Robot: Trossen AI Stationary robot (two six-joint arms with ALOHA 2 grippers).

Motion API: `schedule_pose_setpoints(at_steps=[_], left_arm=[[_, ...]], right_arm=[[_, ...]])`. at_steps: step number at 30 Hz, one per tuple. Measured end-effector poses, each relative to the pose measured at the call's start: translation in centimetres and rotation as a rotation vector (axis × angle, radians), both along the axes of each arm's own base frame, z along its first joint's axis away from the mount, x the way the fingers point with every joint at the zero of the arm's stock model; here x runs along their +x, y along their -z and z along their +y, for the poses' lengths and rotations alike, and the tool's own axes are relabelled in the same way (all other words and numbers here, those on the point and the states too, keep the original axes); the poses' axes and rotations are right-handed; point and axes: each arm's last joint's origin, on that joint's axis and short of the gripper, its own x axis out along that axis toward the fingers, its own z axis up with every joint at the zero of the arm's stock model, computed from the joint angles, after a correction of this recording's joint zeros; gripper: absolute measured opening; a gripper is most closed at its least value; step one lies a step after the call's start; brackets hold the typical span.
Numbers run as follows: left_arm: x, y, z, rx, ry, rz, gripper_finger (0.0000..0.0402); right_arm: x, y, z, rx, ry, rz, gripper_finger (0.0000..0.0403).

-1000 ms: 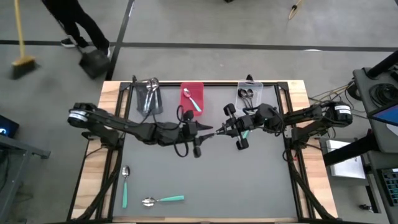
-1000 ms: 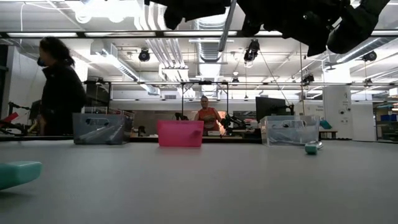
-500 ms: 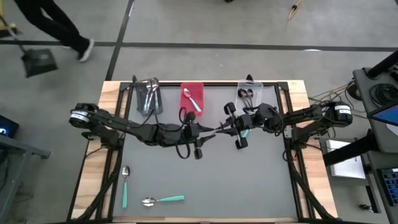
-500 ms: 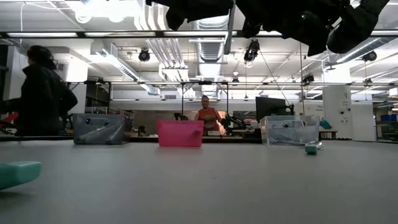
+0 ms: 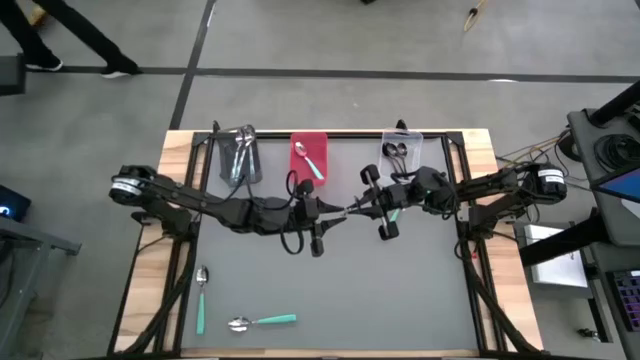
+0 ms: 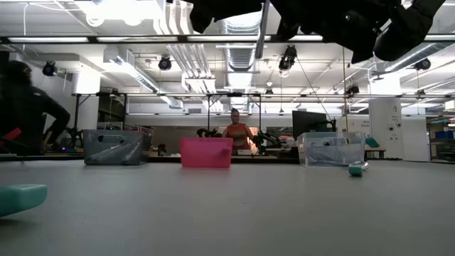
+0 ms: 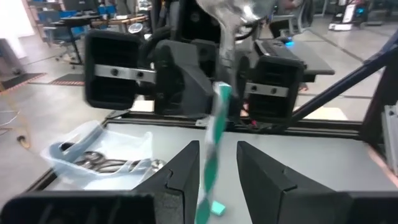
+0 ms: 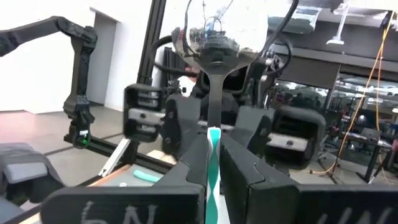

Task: Sort silverware by color (type)
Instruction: Put the blue patterned spoon into the black bin

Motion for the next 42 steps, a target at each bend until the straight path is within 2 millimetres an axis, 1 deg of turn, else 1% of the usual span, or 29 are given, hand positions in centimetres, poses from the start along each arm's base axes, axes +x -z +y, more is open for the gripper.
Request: schedule_pose_setpoints(at_steps=[4,7,13,17,20,24,27,31,32,38,40,42], left_arm=[[0.51,0.59,-0.10,-0.002,0.009,-0.006,0.0093],[0.77,0.86,-0.13,-0.003,0.009,-0.017,0.0107],[0.94,0.71,-0.13,-0.007,0.008,-0.051,0.0148],[0.95,0.63,-0.04,-0.009,-0.005,-0.060,0.0153],[0.95,0.72,0.13,-0.011,-0.067,-0.059,0.0141],[0.94,0.73,0.18,-0.008,-0.085,-0.058,0.0111],[0.93,0.74,0.16,-0.005,-0.083,-0.056,0.0078],[0.93,0.77,0.16,0.000,-0.082,-0.052,0.0019],[0.93,0.78,0.16,-0.002,-0.082,-0.052,0.0014],[0.93,0.78,0.16,-0.018,-0.085,-0.056,0.0009],[0.93,0.78,0.16,-0.024,-0.085,-0.057,0.0008],[0.92,0.77,0.16,-0.029,-0.086,-0.058,0.0008]], right_arm=[[-0.01,-0.10,0.31,0.007,-0.015,-0.008,0.0013],[-0.02,-0.17,0.48,0.005,-0.022,-0.016,0.0013],[0.04,-0.25,0.58,0.009,-0.012,-0.019,0.0013],[0.07,-0.23,0.49,0.009,0.015,-0.020,0.0013],[0.13,-0.21,0.49,0.022,0.054,-0.018,0.0013],[0.14,-0.20,0.48,0.023,0.057,-0.017,0.0013],[0.14,-0.19,0.48,0.023,0.057,-0.016,0.0013],[0.15,-0.17,0.47,0.028,0.057,-0.012,0.0013],[0.15,-0.16,0.47,0.028,0.057,-0.011,0.0013],[0.17,-0.13,0.43,0.047,0.064,-0.003,0.0016],[0.18,-0.11,0.42,0.046,0.067,-0.001,0.0026],[0.23,-0.03,0.42,0.036,0.072,0.006,0.0047]])
